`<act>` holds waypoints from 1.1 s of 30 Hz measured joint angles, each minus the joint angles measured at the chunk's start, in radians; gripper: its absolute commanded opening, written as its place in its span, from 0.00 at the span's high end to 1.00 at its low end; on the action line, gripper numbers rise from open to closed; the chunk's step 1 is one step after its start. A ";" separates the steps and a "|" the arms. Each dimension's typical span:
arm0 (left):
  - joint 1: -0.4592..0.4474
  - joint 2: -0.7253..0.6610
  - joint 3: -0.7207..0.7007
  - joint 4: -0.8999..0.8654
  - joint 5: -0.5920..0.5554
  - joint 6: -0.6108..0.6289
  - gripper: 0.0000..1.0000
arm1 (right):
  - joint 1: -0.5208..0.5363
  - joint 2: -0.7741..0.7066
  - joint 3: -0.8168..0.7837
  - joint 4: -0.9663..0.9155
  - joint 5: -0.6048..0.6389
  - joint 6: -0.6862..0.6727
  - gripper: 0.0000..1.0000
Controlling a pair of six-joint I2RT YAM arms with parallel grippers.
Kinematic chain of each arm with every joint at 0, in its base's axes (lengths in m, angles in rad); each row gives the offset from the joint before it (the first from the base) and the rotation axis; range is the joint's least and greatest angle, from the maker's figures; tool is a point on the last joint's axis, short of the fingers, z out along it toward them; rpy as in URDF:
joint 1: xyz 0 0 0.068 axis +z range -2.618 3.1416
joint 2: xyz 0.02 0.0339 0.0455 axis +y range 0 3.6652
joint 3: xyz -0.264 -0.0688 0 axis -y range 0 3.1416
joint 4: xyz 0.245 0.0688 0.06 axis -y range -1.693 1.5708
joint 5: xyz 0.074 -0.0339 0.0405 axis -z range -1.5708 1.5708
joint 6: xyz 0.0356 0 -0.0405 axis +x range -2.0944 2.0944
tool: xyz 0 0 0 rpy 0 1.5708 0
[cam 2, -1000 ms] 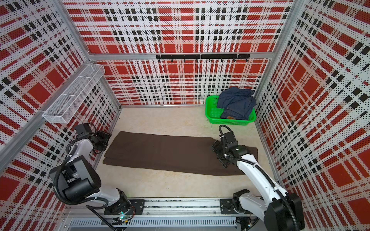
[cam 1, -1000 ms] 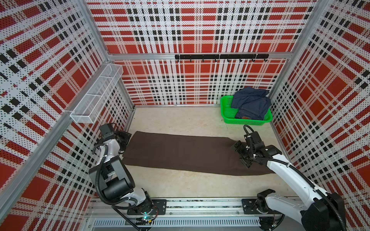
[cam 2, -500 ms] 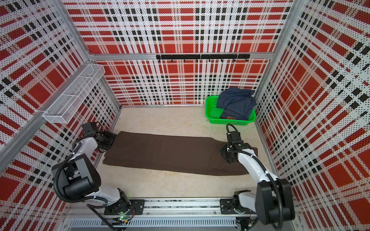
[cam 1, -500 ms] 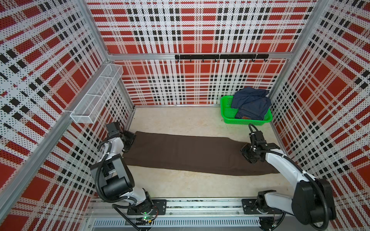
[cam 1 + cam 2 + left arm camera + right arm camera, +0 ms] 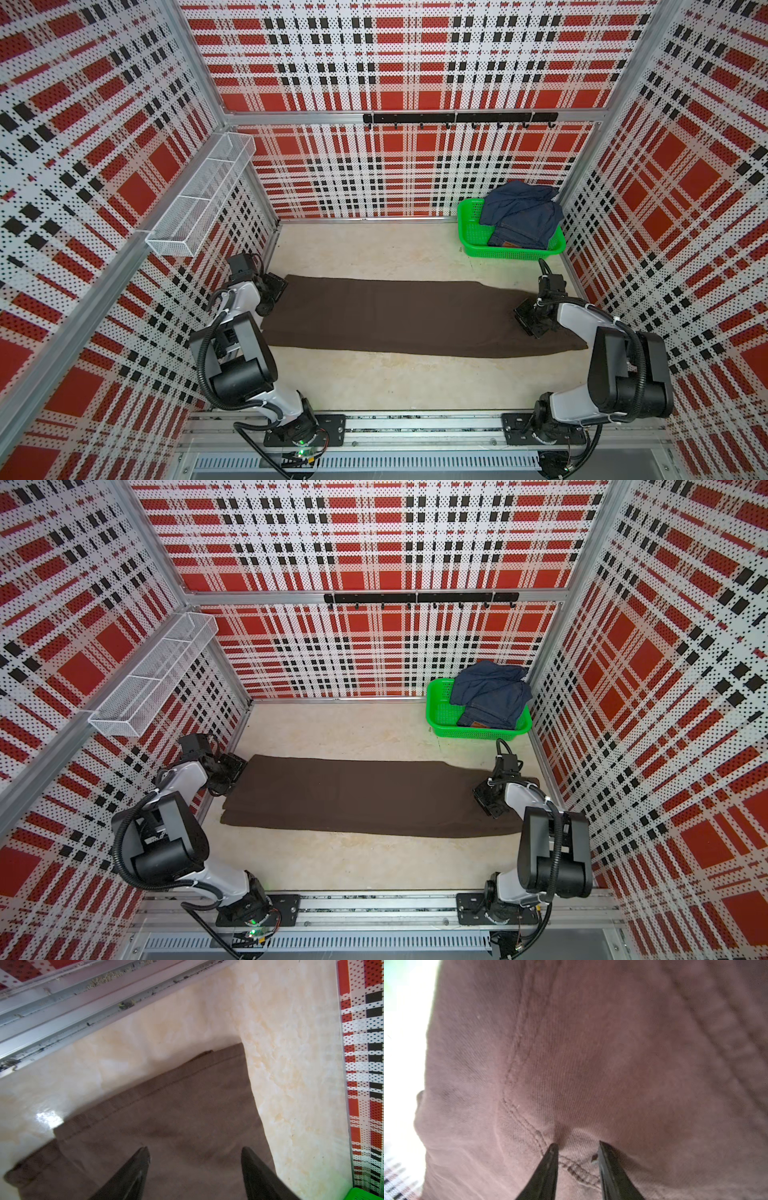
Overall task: Fold and stack the trousers
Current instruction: Move the trousers to the center of the table.
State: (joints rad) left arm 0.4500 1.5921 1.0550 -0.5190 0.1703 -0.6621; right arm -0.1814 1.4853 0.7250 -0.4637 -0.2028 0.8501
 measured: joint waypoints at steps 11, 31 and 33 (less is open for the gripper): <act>-0.126 0.049 -0.008 -0.013 -0.061 0.018 0.24 | -0.195 0.050 0.045 0.042 0.013 -0.094 0.61; -0.177 0.097 -0.096 -0.049 -0.157 0.118 0.23 | -0.241 -0.036 0.078 -0.088 0.063 -0.155 0.57; -0.182 0.093 -0.104 -0.042 -0.157 0.125 0.25 | -0.240 -0.048 0.078 -0.094 0.060 -0.157 0.57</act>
State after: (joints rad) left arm 0.2684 1.6855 0.9508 -0.5606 0.0132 -0.5373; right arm -0.4213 1.4368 0.8032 -0.5575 -0.1432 0.6930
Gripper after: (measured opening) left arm 0.764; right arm 0.434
